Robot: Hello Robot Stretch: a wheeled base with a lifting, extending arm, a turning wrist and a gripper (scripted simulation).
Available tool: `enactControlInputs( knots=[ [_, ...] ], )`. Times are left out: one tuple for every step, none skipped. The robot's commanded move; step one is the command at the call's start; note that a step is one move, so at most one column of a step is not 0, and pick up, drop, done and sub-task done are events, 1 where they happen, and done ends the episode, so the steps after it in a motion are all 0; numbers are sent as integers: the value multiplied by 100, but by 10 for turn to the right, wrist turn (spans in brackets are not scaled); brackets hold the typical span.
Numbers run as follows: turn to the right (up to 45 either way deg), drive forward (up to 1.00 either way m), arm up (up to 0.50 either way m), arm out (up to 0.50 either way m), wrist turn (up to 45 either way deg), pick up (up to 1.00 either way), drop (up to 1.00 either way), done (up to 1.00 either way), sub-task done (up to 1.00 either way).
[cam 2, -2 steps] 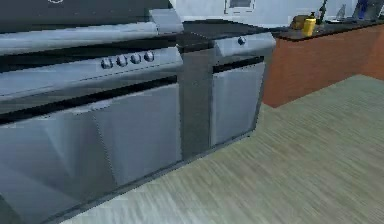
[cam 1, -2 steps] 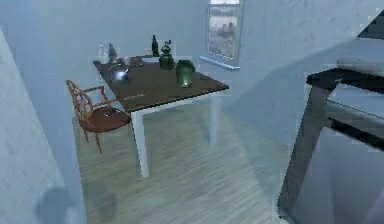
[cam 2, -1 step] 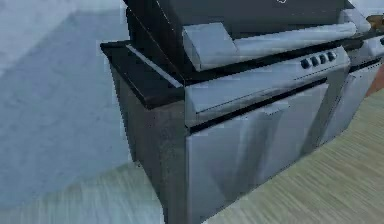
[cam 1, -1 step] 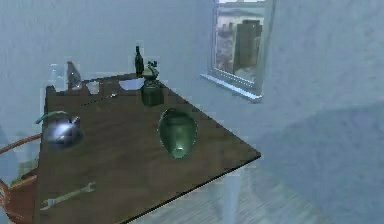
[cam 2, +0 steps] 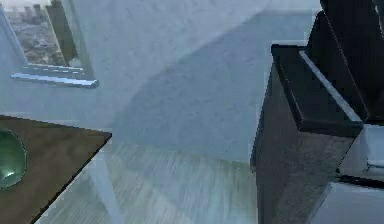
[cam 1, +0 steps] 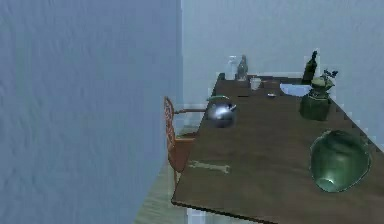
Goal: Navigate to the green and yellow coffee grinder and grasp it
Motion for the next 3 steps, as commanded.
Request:
enactControlInputs(
  knots=[
    [-450, 0, 0, 0, 0, 0, 0, 0, 0],
    [-120, 0, 0, 0, 0, 0, 0, 0, 0],
    [450, 0, 0, 0, 0, 0, 0, 0, 0]
  ],
)
